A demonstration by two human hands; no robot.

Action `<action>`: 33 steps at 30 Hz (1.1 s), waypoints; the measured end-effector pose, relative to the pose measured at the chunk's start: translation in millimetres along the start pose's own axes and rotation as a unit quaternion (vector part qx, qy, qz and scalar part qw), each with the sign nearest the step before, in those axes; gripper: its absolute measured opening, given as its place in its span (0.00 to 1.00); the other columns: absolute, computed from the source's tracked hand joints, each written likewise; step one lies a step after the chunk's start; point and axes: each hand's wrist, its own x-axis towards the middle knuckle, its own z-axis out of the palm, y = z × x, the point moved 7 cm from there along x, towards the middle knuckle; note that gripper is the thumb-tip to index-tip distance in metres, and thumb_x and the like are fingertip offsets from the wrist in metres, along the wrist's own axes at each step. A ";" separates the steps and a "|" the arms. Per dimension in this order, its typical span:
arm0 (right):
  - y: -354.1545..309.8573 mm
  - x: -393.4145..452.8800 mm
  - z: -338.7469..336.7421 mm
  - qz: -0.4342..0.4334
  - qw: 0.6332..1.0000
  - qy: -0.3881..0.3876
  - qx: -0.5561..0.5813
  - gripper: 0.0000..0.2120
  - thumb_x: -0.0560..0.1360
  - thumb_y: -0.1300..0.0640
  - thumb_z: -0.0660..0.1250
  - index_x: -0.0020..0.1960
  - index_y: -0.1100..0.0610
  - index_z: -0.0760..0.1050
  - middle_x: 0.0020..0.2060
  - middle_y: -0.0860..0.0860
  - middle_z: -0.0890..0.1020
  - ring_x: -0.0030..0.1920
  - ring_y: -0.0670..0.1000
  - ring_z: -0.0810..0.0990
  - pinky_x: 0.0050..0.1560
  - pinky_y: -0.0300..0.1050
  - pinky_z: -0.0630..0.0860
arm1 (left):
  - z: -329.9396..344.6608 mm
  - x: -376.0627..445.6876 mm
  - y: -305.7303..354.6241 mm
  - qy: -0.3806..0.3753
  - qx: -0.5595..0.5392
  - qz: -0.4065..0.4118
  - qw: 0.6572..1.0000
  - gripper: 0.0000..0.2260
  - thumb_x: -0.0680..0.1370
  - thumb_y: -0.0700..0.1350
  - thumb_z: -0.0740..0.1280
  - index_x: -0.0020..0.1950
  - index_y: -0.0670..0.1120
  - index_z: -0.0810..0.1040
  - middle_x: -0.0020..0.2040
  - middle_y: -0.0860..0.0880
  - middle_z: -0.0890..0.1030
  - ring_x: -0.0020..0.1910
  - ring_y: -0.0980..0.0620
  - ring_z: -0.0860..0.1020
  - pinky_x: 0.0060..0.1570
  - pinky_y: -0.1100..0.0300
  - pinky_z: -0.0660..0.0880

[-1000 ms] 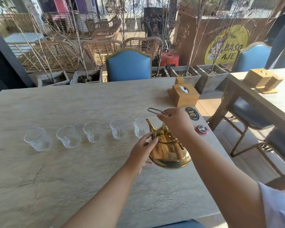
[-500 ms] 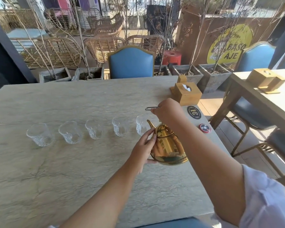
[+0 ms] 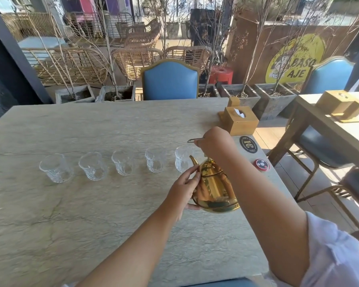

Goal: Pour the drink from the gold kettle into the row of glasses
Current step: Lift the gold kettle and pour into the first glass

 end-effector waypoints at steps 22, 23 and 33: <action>2.0 0.1 -2.2 -0.009 1.000 0.011 0.005 0.19 0.77 0.46 0.66 0.38 0.62 0.76 0.28 0.51 0.77 0.27 0.50 0.72 0.25 0.39 0.64 | 2.5 -0.5 3.2 -0.001 0.000 0.012 1.000 0.14 0.81 0.56 0.65 0.66 0.64 0.78 0.60 0.47 0.82 0.60 0.43 0.83 0.51 0.36 0.83; 2.0 -0.1 -2.1 -0.009 1.000 0.011 0.006 0.19 0.77 0.46 0.66 0.38 0.62 0.76 0.28 0.51 0.77 0.27 0.50 0.72 0.25 0.39 0.64 | 2.2 -0.5 3.1 0.000 0.000 0.011 1.000 0.14 0.81 0.56 0.65 0.67 0.64 0.78 0.60 0.48 0.82 0.60 0.43 0.83 0.51 0.36 0.83; 1.4 1.8 -3.2 -0.010 1.000 0.009 -0.017 0.21 0.77 0.45 0.65 0.33 0.60 0.72 0.28 0.51 0.76 0.27 0.49 0.71 0.25 0.40 0.63 | 2.1 -1.9 5.3 0.008 0.003 0.014 1.000 0.15 0.81 0.55 0.65 0.68 0.63 0.77 0.54 0.51 0.83 0.55 0.46 0.85 0.48 0.39 0.84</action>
